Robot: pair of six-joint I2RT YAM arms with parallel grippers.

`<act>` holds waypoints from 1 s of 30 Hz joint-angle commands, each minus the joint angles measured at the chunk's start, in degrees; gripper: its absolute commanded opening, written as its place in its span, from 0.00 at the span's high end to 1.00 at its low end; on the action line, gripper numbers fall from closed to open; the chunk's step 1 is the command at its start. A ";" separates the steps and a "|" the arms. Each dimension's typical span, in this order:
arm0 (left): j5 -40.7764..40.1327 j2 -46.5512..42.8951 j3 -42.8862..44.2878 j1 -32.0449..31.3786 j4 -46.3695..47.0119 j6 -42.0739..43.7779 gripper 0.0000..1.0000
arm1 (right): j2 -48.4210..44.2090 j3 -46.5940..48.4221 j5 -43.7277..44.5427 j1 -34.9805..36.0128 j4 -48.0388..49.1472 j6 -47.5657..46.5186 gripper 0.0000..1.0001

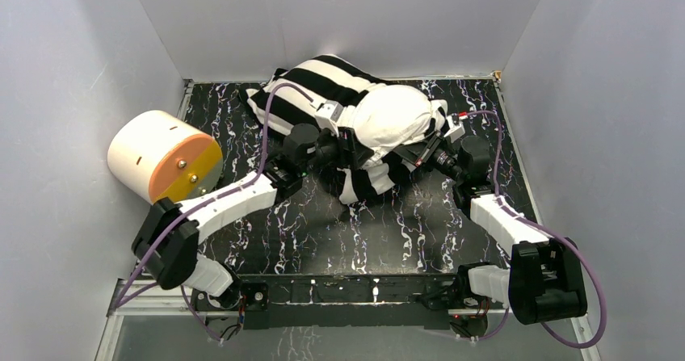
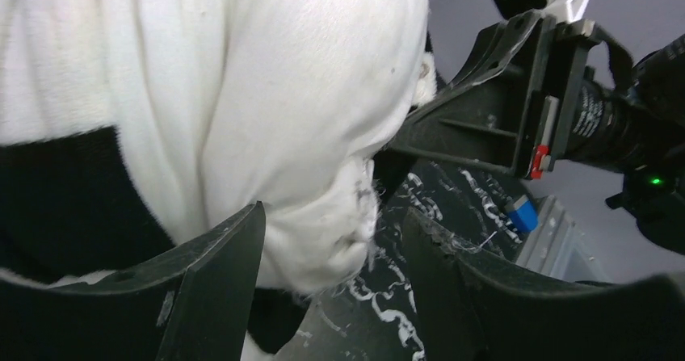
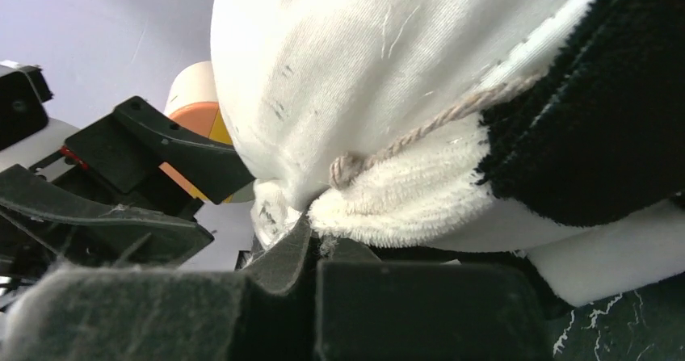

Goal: Put the pillow into the pillowcase
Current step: Stuff the pillow into the pillowcase.

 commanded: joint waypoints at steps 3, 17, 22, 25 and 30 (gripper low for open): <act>-1.48 -4.92 6.02 0.91 -21.88 17.38 0.41 | -1.01 0.43 -1.39 -0.32 12.38 -1.18 1.00; 4.04 8.36 14.50 0.92 -13.96 24.57 0.54 | 0.00 1.78 -10.80 -0.27 13.00 -4.56 1.00; 0.61 17.40 18.73 1.50 -4.25 19.63 0.79 | 1.78 1.12 -23.59 -0.13 15.04 -10.51 1.00; 2.33 21.02 16.31 4.11 4.01 10.57 0.86 | 1.79 3.11 -29.04 0.13 9.40 -17.71 1.00; 3.10 26.60 16.15 6.66 8.16 6.14 0.89 | -0.88 5.41 -30.97 0.68 2.24 -23.04 1.00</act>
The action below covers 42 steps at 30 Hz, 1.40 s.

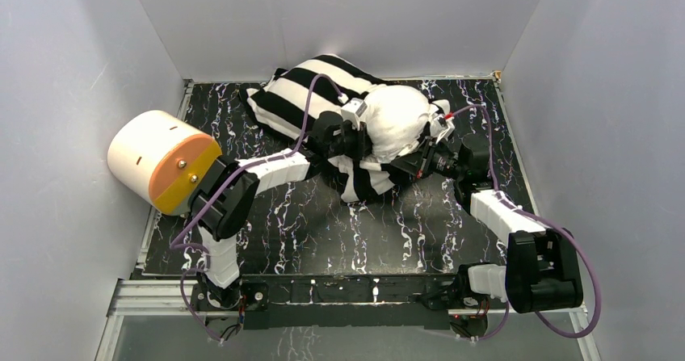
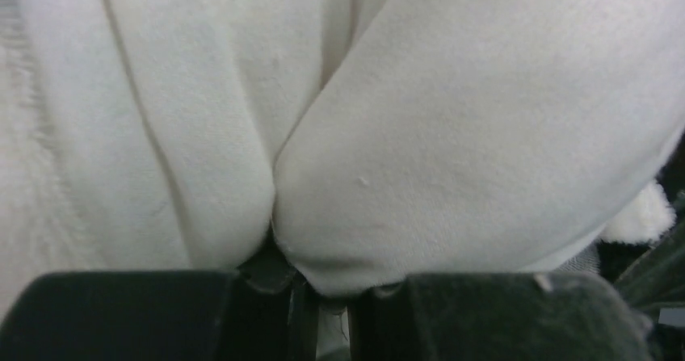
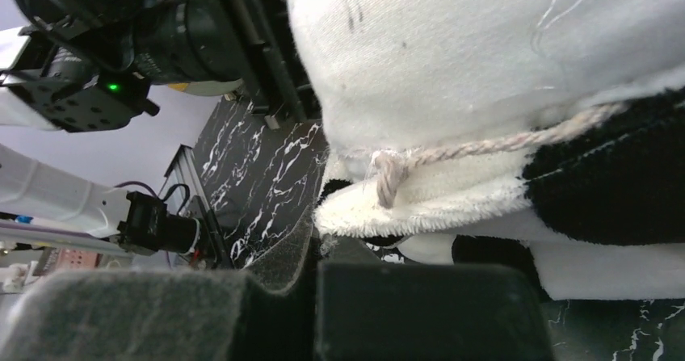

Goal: Put the pillow into the pillowcase
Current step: Stuff the pillow into the pillowcase.

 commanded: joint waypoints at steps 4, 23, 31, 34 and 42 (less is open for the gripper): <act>-3.47 8.56 -0.23 2.71 6.84 -2.96 0.91 | -6.87 6.07 -10.45 2.42 10.21 4.99 1.00; 1.18 -23.70 -19.10 -3.01 -22.59 3.09 0.35 | 0.12 3.08 12.69 1.78 11.74 12.45 1.00; -3.68 -32.24 -5.47 -2.95 -23.86 1.00 0.35 | 0.23 0.35 10.06 1.88 10.48 10.22 1.00; -2.61 -25.46 3.52 -2.91 -21.96 2.34 0.38 | -0.60 0.67 9.37 1.89 9.07 8.78 1.00; -4.32 1.26 19.63 -2.84 -18.98 8.48 0.49 | -5.43 1.61 12.51 1.77 1.53 6.28 1.00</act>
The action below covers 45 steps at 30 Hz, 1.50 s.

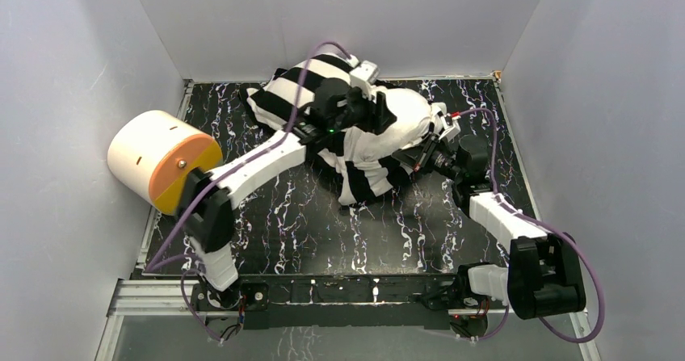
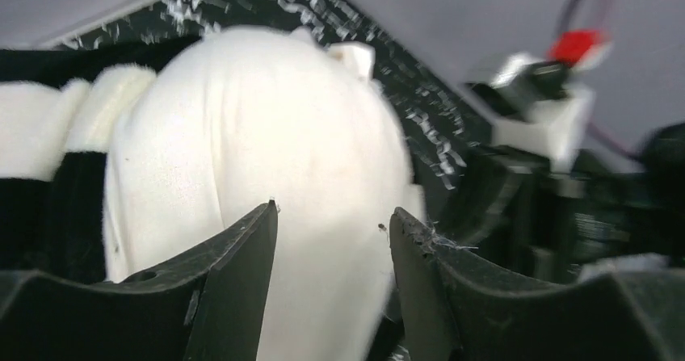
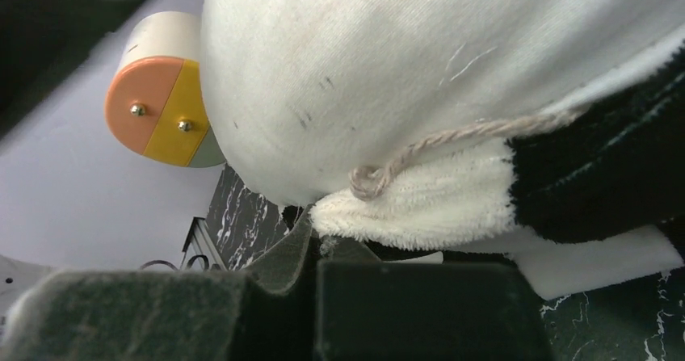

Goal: Put the pillow into the pillowcase
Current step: Stuff the pillow into the pillowcase.

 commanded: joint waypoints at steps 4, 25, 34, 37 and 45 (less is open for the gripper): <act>-7.02 22.05 -0.80 0.81 -3.46 5.06 0.61 | -11.67 2.29 7.39 -1.32 -4.94 -3.60 1.00; -8.81 16.87 -40.57 -1.72 8.89 -8.33 0.68 | -9.35 7.47 9.07 -1.10 -21.88 -5.82 0.93; -5.35 15.43 -35.78 -2.12 7.56 -8.36 0.65 | -13.82 14.09 30.97 -2.62 -39.51 -7.22 0.50; -5.46 15.48 -35.79 -2.04 8.11 -8.61 0.65 | -13.52 15.76 34.23 -2.68 -42.30 -4.86 0.47; -5.05 16.53 -36.24 -2.52 9.71 -9.56 0.64 | -10.18 14.96 36.10 -2.68 -44.14 -3.04 0.50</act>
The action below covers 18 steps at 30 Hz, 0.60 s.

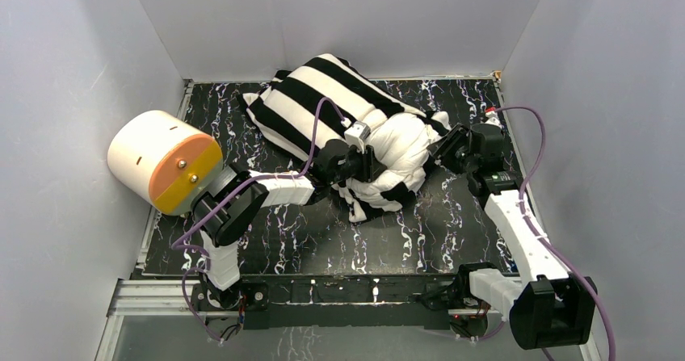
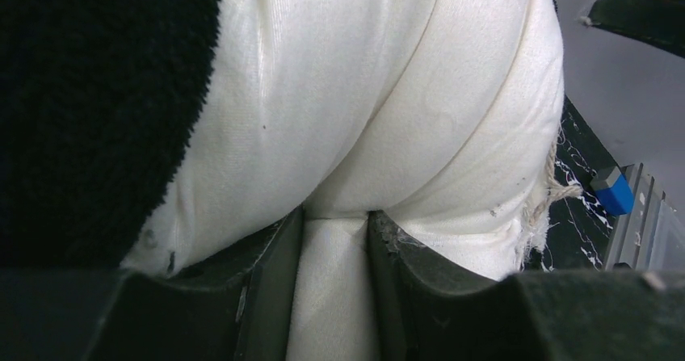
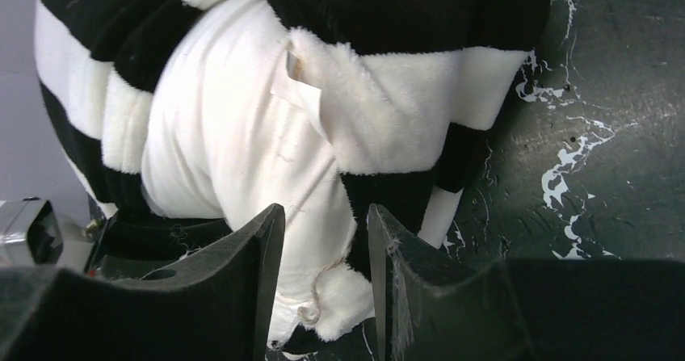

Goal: Put the pillow into the pillowcase
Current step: Stuff the pillow into the pillowcase.

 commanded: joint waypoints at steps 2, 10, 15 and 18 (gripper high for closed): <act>-1.25 6.55 -5.56 0.30 -22.24 0.56 0.64 | 1.86 -0.02 1.21 -0.25 -0.23 0.91 0.51; -0.50 2.36 -2.90 0.00 -25.82 0.58 0.61 | 6.12 -1.95 1.08 -0.20 5.67 -3.88 0.59; -1.11 -9.84 3.22 -0.20 -30.48 0.00 0.54 | 9.49 -2.04 1.33 -0.14 7.76 -7.33 0.92; -1.34 -14.05 8.77 -0.36 -31.77 -0.44 0.53 | 9.04 -2.67 0.87 -0.15 9.24 -8.32 1.00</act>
